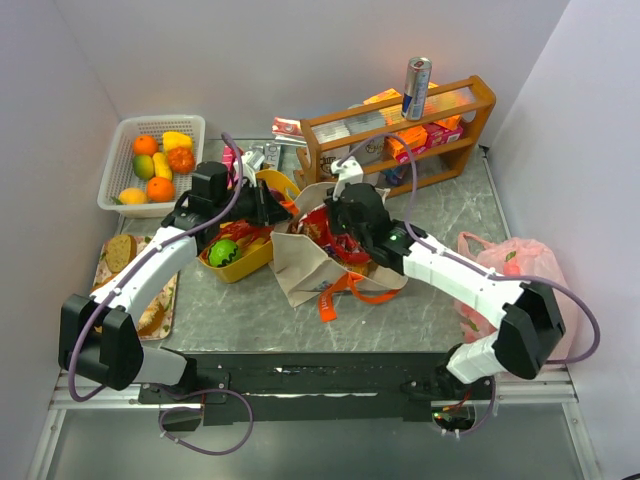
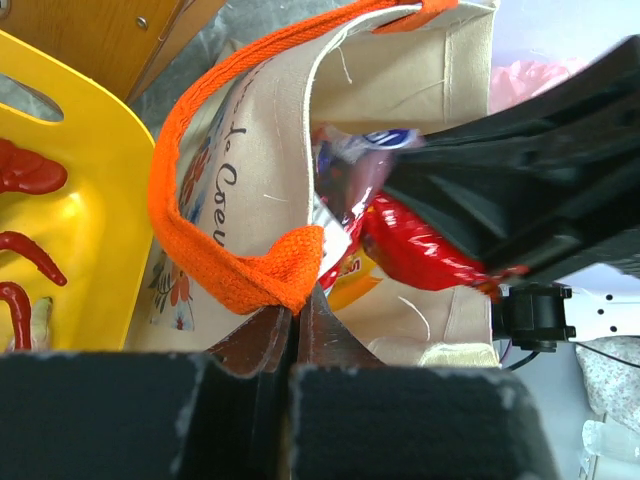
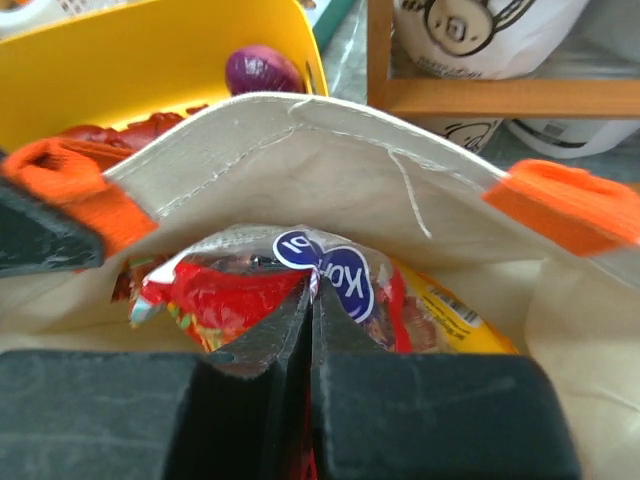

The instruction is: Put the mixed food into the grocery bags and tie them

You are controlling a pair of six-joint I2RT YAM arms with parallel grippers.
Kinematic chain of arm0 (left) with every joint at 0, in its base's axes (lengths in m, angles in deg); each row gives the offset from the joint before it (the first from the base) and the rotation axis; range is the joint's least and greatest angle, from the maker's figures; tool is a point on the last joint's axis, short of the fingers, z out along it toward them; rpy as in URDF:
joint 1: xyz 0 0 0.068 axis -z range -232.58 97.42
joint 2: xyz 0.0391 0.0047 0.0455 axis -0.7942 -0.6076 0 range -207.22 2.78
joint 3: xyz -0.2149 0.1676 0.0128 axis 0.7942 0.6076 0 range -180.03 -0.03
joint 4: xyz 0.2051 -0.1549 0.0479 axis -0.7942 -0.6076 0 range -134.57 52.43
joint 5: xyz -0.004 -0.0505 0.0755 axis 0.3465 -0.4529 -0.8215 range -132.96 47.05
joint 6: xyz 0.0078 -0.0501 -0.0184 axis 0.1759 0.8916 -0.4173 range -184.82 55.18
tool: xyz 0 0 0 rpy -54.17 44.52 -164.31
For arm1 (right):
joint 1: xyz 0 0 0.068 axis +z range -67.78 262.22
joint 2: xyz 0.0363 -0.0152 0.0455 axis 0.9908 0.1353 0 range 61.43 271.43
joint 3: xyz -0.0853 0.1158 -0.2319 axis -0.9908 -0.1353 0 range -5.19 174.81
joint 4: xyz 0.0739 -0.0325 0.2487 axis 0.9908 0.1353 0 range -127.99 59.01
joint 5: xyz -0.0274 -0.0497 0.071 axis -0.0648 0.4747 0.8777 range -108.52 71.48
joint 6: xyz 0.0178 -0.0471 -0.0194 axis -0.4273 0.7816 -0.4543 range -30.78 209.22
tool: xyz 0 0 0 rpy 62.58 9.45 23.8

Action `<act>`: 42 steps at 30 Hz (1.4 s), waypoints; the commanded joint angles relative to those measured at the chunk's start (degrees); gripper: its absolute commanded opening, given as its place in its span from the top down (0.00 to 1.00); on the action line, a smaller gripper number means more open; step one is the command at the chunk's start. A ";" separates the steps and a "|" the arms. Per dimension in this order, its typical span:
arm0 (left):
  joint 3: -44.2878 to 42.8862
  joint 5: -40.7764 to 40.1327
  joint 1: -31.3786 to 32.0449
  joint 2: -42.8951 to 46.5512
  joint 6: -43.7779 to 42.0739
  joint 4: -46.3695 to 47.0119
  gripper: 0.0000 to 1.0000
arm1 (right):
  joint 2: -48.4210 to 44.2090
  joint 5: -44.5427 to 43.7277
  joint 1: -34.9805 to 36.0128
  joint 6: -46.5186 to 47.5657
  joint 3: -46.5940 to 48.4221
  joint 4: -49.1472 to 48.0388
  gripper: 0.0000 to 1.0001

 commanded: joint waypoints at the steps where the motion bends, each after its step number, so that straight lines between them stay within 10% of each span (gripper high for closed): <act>1: -0.14 1.59 0.27 -0.14 -0.70 0.30 0.99 | 0.60 -1.12 0.07 -0.05 3.52 -1.66 0.85; 5: -0.05 1.94 0.27 -0.49 -0.44 0.47 0.99 | -9.04 4.04 -0.02 2.67 2.38 3.78 0.20; 8: -0.14 1.94 0.27 -0.84 -0.53 0.39 0.99 | -15.55 7.58 0.07 2.24 3.87 11.23 0.13; 20: -0.14 1.15 0.27 -1.10 -0.88 0.03 0.99 | -37.45 -0.86 -1.51 -20.16 -13.52 32.71 0.24; 42: -0.05 0.71 0.27 -2.42 -1.32 -0.49 0.99 | -45.28 9.36 -15.31 -27.73 -31.55 26.91 0.32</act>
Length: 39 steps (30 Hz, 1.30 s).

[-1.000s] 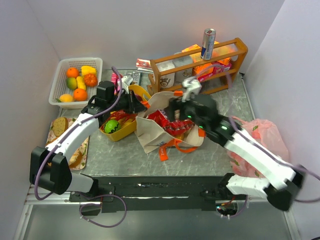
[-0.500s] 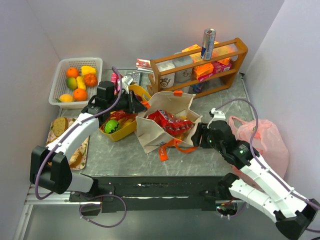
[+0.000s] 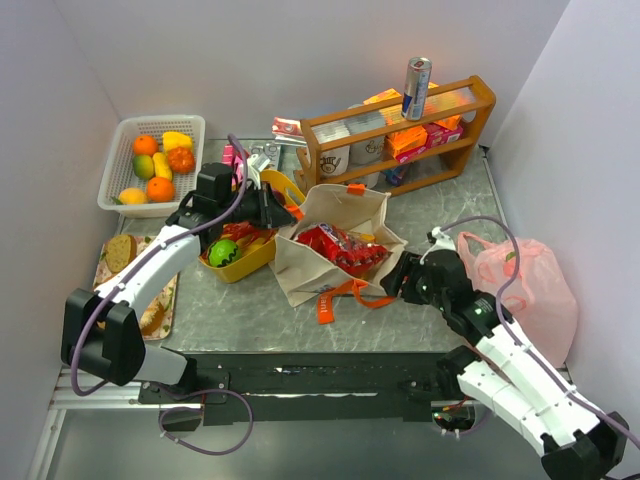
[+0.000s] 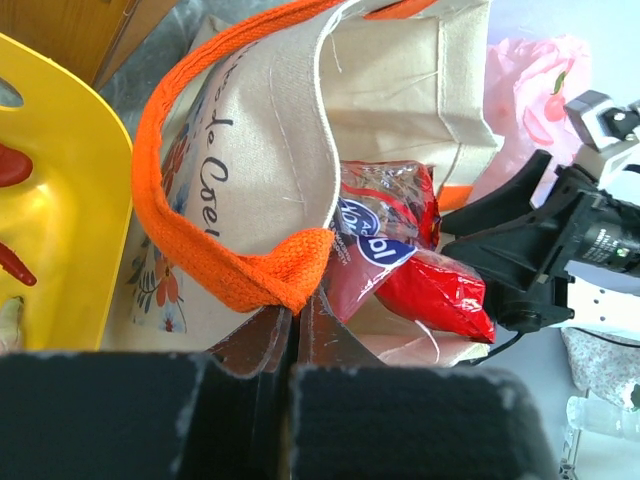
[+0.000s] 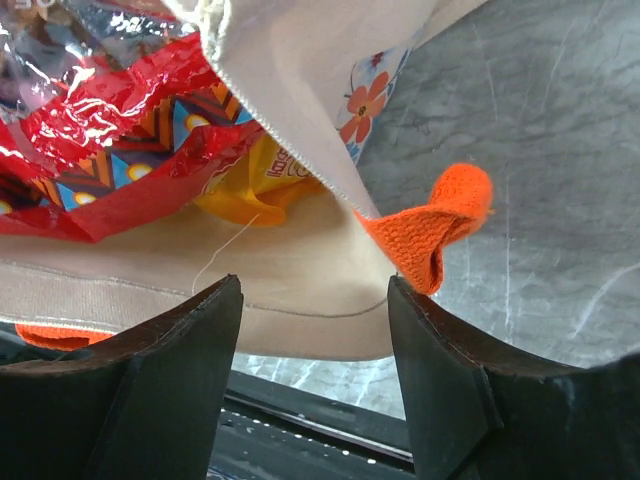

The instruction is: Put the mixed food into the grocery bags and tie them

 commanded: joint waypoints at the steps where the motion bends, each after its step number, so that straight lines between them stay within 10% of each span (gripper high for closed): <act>1: -0.14 -1.10 -0.08 -1.02 -1.25 -0.21 0.99 | -5.61 -4.64 -0.34 -0.85 1.47 4.26 0.32; 20: 0.04 -0.22 0.01 -1.73 -0.81 0.06 0.99 | 2.01 -0.18 -0.52 0.04 -3.61 -8.97 0.35; 23: 0.13 0.56 0.01 -1.64 -0.90 0.49 0.99 | 2.81 0.88 -0.43 0.56 -3.27 -12.14 0.53; 25: 0.21 1.53 0.18 -1.12 -1.34 1.63 0.99 | 2.02 0.80 -0.43 2.58 -1.08 -11.71 1.00; 33: -6.02 -1.53 2.64 6.52 -4.41 -0.64 0.99 | -3.87 -7.19 -0.52 14.27 23.18 0.15 1.00; 39: -3.40 -4.96 2.91 8.83 -7.31 0.49 0.99 | -2.12 -8.96 -0.52 14.89 19.78 0.07 1.00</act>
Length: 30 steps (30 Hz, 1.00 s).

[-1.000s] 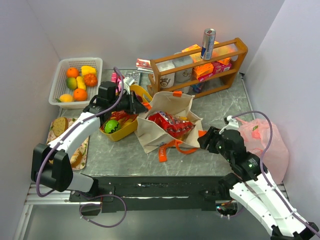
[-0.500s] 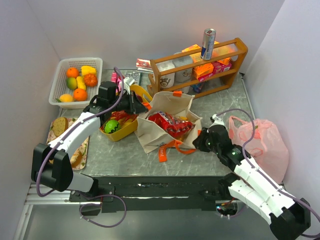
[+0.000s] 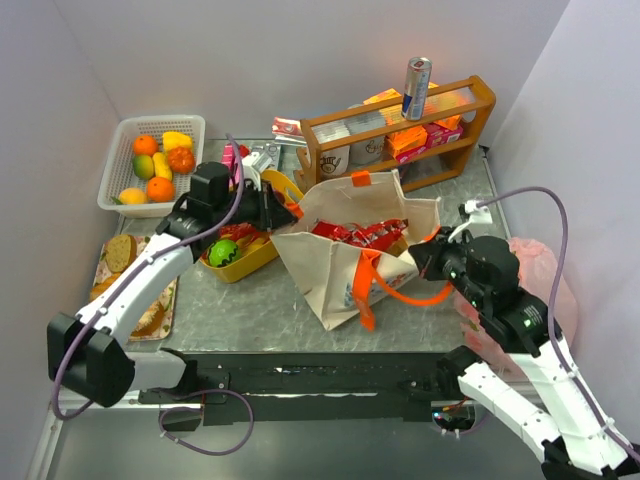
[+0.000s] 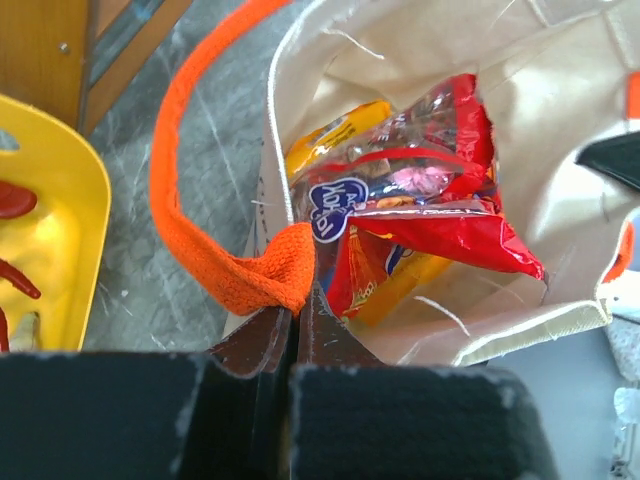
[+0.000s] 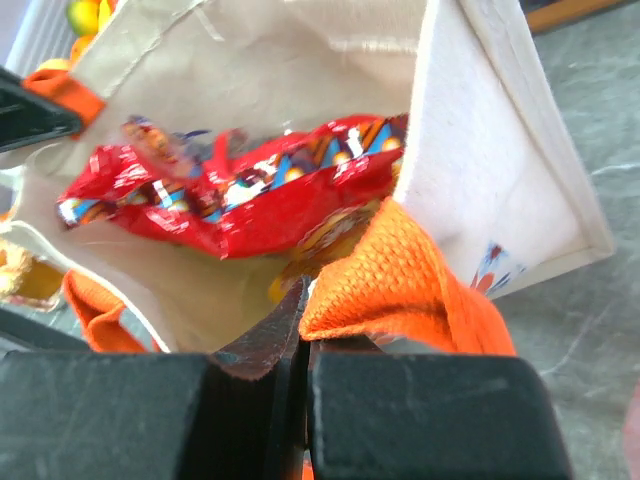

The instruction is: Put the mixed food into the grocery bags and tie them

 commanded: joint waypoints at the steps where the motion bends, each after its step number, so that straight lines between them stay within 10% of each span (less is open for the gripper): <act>1: -0.51 -2.56 0.20 1.05 -3.97 4.17 0.99 | 0.27 -5.94 -0.28 2.32 -3.31 -6.38 1.00; 9: -7.26 -14.25 12.50 -5.57 -10.31 -5.42 0.99 | 2.31 -4.11 -0.19 1.97 -1.32 -2.78 1.00; 24: -6.13 -17.86 12.86 -6.09 -10.83 -5.33 0.99 | 3.96 -5.50 -0.28 2.58 -3.86 -3.84 0.97; 25: -5.60 -17.95 12.86 -5.31 -11.01 -4.98 0.99 | 3.70 -5.85 -0.28 3.46 -2.64 -3.57 0.93; 27: -5.34 -17.60 12.86 -4.60 -11.01 -4.28 0.99 | 3.35 -6.03 -0.19 4.34 -0.35 -1.91 0.53; 30: -4.72 -17.59 12.86 -4.25 -10.83 -4.18 0.99 | 2.91 -5.07 -0.19 6.36 5.54 -0.84 0.31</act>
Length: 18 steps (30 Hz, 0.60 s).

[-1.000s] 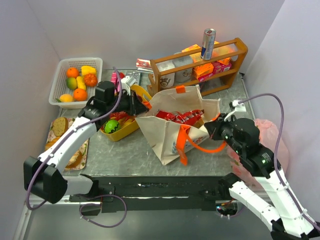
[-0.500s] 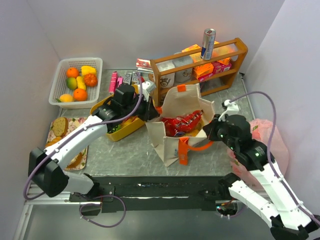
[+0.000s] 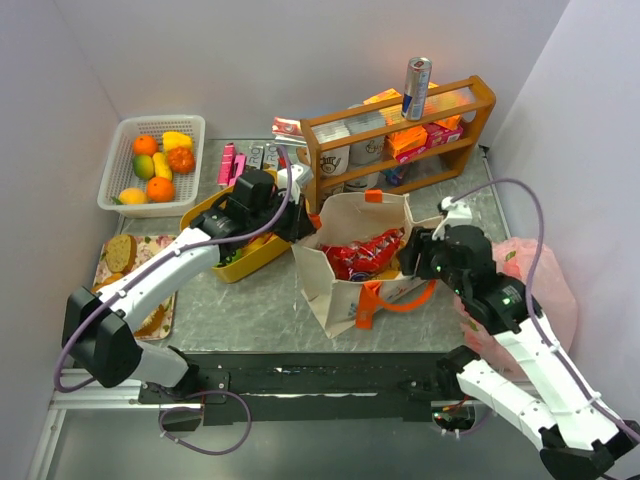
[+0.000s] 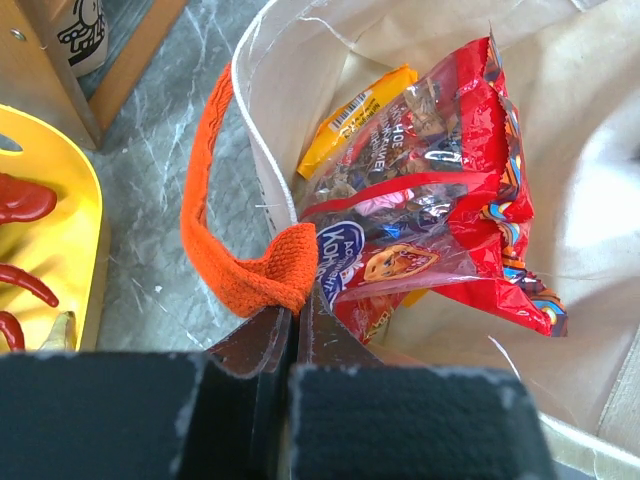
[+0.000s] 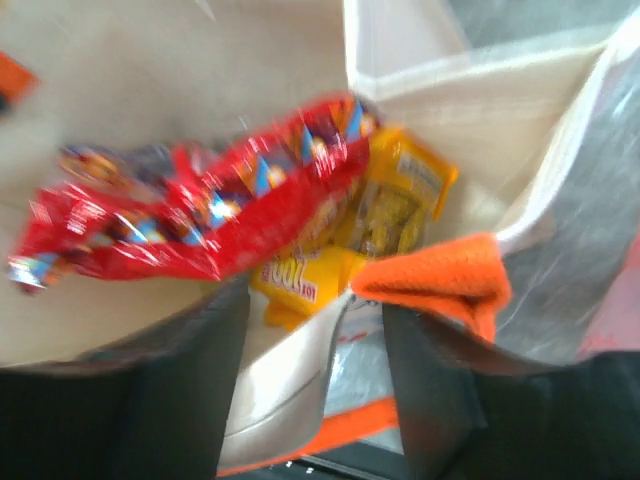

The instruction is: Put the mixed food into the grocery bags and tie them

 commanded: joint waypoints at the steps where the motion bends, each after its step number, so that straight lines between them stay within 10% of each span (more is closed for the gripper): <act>1: 0.57 -1.12 0.00 2.03 -2.07 1.65 0.99 | -1.79 -1.72 -0.15 3.80 10.89 -3.82 0.29; 18: 1.80 1.69 -1.23 2.03 -2.51 1.47 0.99 | 27.44 4.50 -10.07 13.92 32.87 -28.95 0.26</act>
